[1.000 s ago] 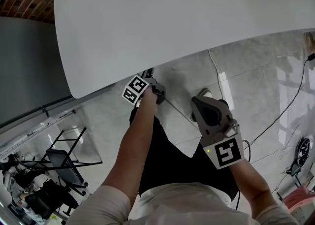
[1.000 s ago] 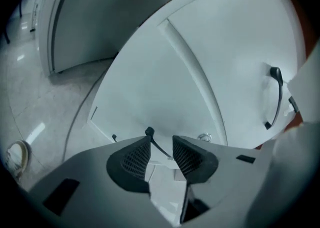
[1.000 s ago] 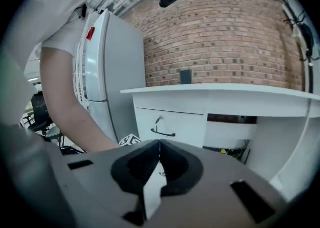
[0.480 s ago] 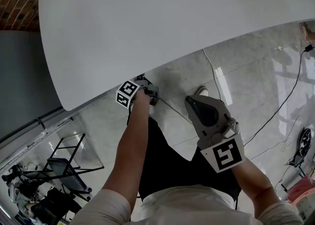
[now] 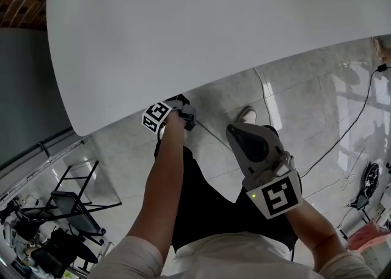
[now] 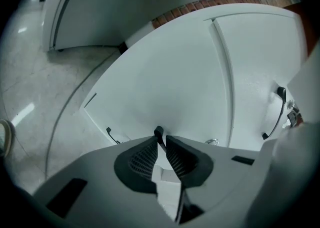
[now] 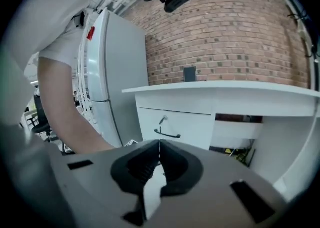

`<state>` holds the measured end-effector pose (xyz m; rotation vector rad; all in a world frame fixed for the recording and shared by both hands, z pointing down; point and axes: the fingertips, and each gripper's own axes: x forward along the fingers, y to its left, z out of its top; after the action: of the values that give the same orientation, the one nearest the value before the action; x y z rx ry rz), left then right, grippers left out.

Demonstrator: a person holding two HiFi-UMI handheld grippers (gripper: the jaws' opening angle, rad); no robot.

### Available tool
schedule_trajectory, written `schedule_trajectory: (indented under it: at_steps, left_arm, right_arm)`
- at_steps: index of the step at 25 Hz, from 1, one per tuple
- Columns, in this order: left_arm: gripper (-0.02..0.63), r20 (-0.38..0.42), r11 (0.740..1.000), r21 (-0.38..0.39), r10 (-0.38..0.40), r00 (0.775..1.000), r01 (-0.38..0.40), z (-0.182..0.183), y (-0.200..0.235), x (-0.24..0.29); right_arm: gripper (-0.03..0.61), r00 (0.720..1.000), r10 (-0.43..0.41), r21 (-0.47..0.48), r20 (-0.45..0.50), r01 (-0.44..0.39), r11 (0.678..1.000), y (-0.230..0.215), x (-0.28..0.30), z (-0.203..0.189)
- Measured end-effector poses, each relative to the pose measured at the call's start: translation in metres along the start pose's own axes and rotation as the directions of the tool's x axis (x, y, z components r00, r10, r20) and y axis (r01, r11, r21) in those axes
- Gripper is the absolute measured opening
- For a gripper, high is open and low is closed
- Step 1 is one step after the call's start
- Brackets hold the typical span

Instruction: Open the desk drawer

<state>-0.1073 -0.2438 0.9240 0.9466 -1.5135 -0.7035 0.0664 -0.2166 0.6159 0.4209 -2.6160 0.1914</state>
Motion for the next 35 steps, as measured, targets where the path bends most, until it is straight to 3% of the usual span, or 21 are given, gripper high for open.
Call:
schedule_trajectory:
  at_steps: [9, 11, 13, 14, 15, 16, 17, 18, 19, 20, 21, 22, 26, 28, 30, 32, 35]
  left_arm:
    - [0.046, -0.025, 0.998, 0.067, 0.021, 0.999, -0.020, -0.004, -0.001, -0.008]
    - [0.005, -0.051, 0.992, 0.123, 0.045, 0.998, -0.039, -0.009, 0.001, -0.017]
    - [0.005, -0.081, 0.985, 0.173, 0.036, 0.996, -0.021, -0.017, 0.003, -0.025]
    - [0.005, -0.104, 0.973, 0.230, 0.022, 0.994, 0.003, -0.020, -0.002, -0.027]
    - [0.005, -0.140, 0.939, 0.344, 0.025, 0.990, 0.025, -0.022, -0.011, -0.028]
    - [0.005, -0.180, 0.856, 0.516, 0.059, 0.982, 0.043, -0.024, -0.020, -0.027]
    - [0.005, -0.211, 0.697, 0.714, 0.123, 0.970, 0.067, -0.027, -0.030, -0.024]
    - [0.006, -0.224, 0.456, 0.883, 0.200, 0.954, 0.111, -0.030, -0.038, -0.022]
    - [0.006, -0.221, 0.175, 0.969, 0.272, 0.937, 0.177, -0.034, -0.045, -0.019]
    - [0.006, -0.211, -0.073, 0.966, 0.329, 0.920, 0.247, -0.037, -0.049, -0.016]
    - [0.006, -0.207, -0.233, 0.923, 0.370, 0.905, 0.306, -0.038, -0.051, -0.013]
    - [0.006, -0.214, -0.308, 0.883, 0.405, 0.889, 0.353, -0.038, -0.050, -0.010]
    - [0.027, -0.231, -0.413, 0.778, 0.513, 0.827, 0.473, -0.039, -0.035, -0.009]
    - [0.067, -0.183, -0.486, 0.721, 0.556, 0.811, 0.495, -0.040, -0.025, -0.008]
    - [0.067, -0.107, -0.551, 0.683, 0.574, 0.812, 0.479, -0.038, -0.019, -0.005]
    - [0.066, -0.044, -0.581, 0.691, 0.559, 0.828, 0.430, -0.036, -0.018, 0.000]
    - [0.063, 0.029, -0.573, 0.750, 0.529, 0.848, 0.331, -0.038, -0.015, 0.009]
  right_arm:
    - [0.015, 1.000, 0.001, 0.021, -0.004, -0.001, 1.000, -0.006, -0.004, -0.005]
    - [0.015, 1.000, 0.002, 0.029, -0.004, -0.001, 1.000, -0.005, -0.005, -0.005]
    - [0.015, 1.000, 0.005, 0.039, -0.004, -0.005, 0.999, -0.005, -0.005, -0.006]
    - [0.015, 1.000, 0.011, 0.034, -0.004, -0.011, 0.999, -0.005, -0.005, -0.006]
    - [0.015, 1.000, 0.019, 0.022, -0.004, -0.018, 1.000, -0.004, -0.005, -0.007]
    - [0.015, 1.000, 0.025, 0.007, -0.004, -0.025, 1.000, -0.004, -0.005, -0.008]
    - [0.015, 1.000, 0.029, -0.003, -0.004, -0.029, 1.000, -0.004, -0.004, -0.008]
    - [0.015, 1.000, 0.029, -0.004, -0.003, -0.029, 1.000, -0.004, -0.004, -0.008]
    - [0.015, 1.000, 0.026, 0.001, -0.001, -0.026, 1.000, -0.004, -0.003, -0.008]
    - [0.015, 1.000, 0.021, 0.010, 0.003, -0.021, 1.000, -0.005, -0.003, -0.007]
    - [0.015, 1.000, 0.015, 0.020, 0.007, -0.015, 1.000, -0.005, -0.003, -0.005]
    - [0.015, 1.000, 0.007, 0.029, 0.012, -0.008, 1.000, -0.006, -0.004, -0.004]
    - [0.015, 0.999, -0.023, 0.055, 0.024, 0.022, 0.998, -0.010, -0.008, -0.004]
    - [0.015, 0.999, -0.036, 0.062, 0.029, 0.034, 0.998, -0.010, -0.009, -0.006]
    - [0.015, 0.999, -0.044, 0.065, 0.029, 0.042, 0.997, -0.009, -0.010, -0.007]
    - [0.015, 0.998, -0.050, 0.065, 0.028, 0.048, 0.997, -0.010, -0.011, -0.010]
    - [0.015, 0.998, -0.059, 0.080, 0.024, 0.056, 0.995, -0.011, -0.013, -0.015]
